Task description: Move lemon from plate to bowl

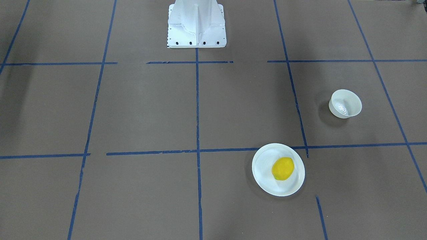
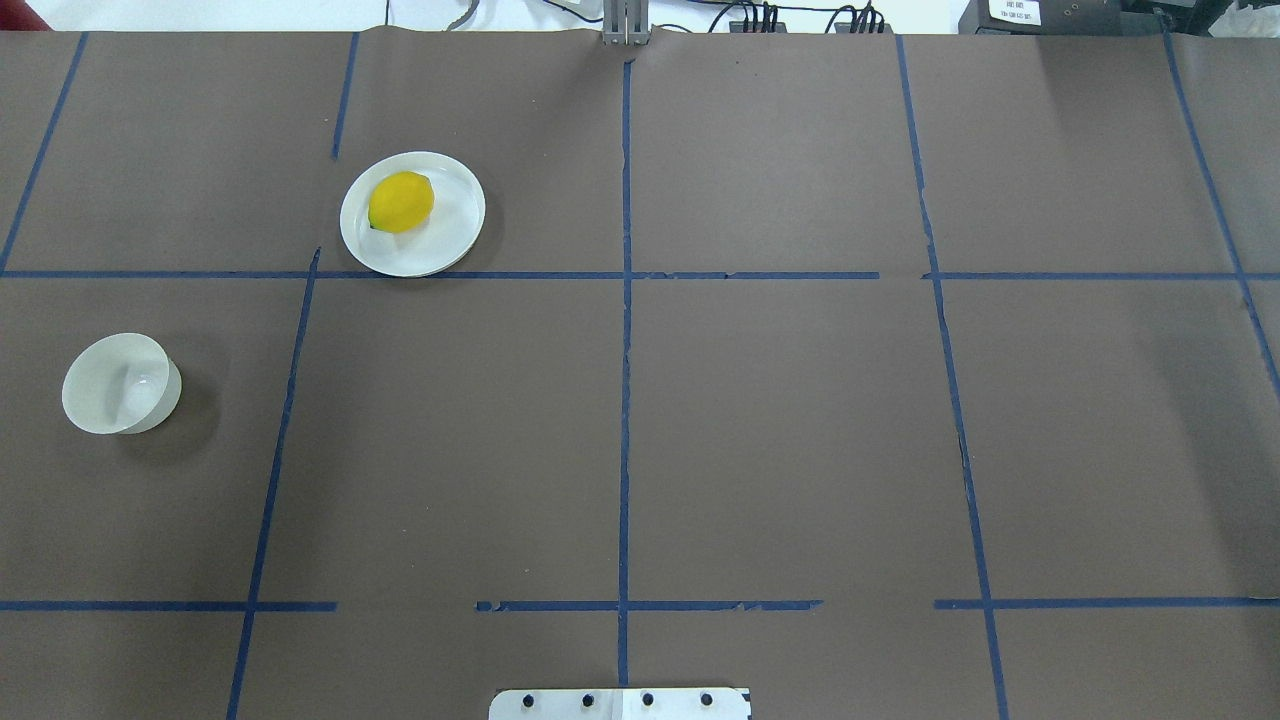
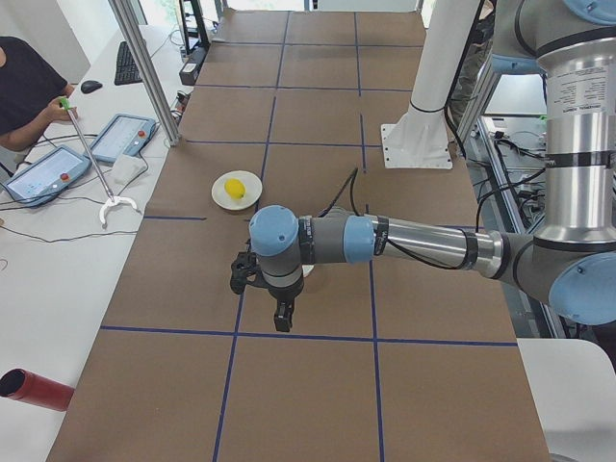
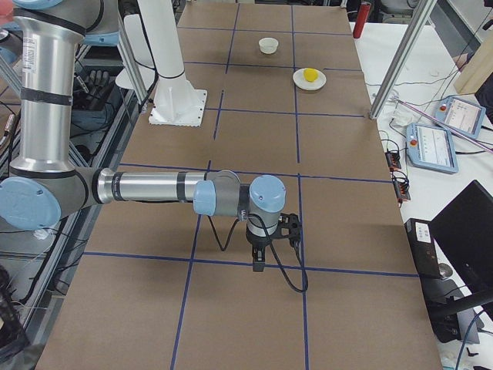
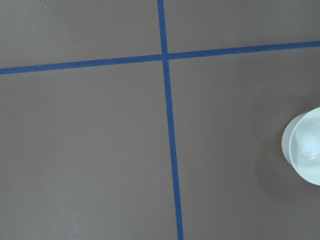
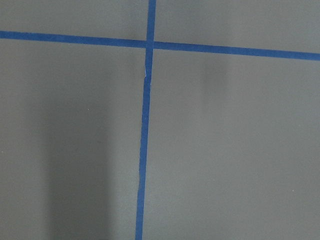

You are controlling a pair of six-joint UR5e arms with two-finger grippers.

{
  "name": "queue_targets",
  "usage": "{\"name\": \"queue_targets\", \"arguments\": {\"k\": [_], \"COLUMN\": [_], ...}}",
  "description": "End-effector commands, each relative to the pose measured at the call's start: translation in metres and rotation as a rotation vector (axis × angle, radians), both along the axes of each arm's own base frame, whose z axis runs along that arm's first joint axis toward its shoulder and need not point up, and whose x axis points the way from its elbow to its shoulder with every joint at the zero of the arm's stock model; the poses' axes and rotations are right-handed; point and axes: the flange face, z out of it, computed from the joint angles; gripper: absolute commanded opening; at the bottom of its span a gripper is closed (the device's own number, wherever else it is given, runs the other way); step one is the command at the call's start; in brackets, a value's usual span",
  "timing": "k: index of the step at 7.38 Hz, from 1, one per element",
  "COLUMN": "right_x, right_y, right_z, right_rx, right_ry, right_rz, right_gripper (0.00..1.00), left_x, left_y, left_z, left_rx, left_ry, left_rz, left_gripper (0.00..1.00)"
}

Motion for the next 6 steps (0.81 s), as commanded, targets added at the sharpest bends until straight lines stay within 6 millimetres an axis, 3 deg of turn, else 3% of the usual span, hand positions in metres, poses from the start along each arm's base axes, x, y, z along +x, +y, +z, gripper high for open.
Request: {"name": "queue_targets", "arguments": {"k": [1,4,5,6], "right_x": [0.0,0.0,0.0,0.0], "right_y": [0.0,0.0,0.0,0.0], "right_z": [0.0,0.0,0.0,0.0], "right_rx": [0.0,0.0,0.0,0.0], "right_ry": [0.0,0.0,0.0,0.0], "right_rz": [0.0,0.0,0.0,0.0], "right_gripper": [1.0,1.0,1.0,1.0], "left_x": [0.0,0.0,0.001,0.018], "left_y": [-0.003,0.001,0.013,0.009], "left_z": [-0.006,-0.01,-0.003,-0.018], "left_rx": [0.01,0.023,0.002,0.058], "left_ry": [0.001,-0.002,0.023,0.142], "left_rz": [0.0,0.0,-0.005,0.015], "left_gripper": [1.0,1.0,1.0,1.0]}}
